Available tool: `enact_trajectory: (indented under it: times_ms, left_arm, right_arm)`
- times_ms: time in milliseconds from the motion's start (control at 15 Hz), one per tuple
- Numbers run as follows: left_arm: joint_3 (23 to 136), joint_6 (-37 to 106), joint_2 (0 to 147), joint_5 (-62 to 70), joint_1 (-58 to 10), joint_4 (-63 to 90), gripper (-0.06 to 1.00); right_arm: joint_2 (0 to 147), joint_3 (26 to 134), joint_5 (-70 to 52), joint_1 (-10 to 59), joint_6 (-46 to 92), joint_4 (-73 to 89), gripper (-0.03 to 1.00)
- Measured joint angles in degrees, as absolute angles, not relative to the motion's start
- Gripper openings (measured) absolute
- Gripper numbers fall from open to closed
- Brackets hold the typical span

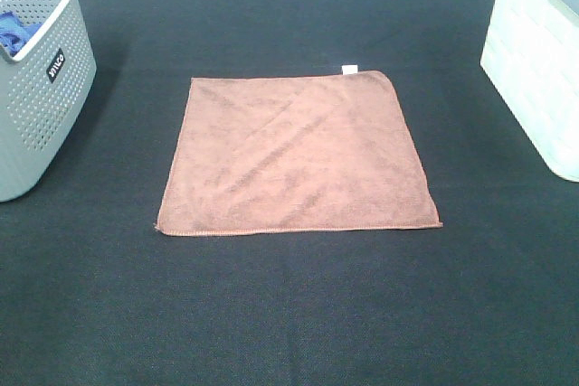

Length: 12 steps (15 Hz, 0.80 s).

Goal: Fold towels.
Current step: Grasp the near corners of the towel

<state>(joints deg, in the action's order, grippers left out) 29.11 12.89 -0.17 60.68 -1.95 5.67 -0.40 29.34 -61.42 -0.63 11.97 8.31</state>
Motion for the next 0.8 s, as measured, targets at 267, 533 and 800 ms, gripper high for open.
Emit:
enact_trajectory:
  times_ms: [267,533,800]
  left_arm:
    - [29.1,12.9,-0.2,60.7,-1.9,5.7,0.69]
    - [29.1,12.9,-0.2,60.7,-1.9,5.7,0.69]
    - [30.3,11.5,-0.2,53.3,-1.9,5.8,0.67]
  right_arm:
    - [-0.4,29.3,-61.4,-0.6,12.0,8.3,0.82]
    - [-0.4,29.3,-61.4,-0.6,12.0,8.3,0.82]
    - [0.3,29.5,-59.4,-0.6,8.3,9.5,0.82]
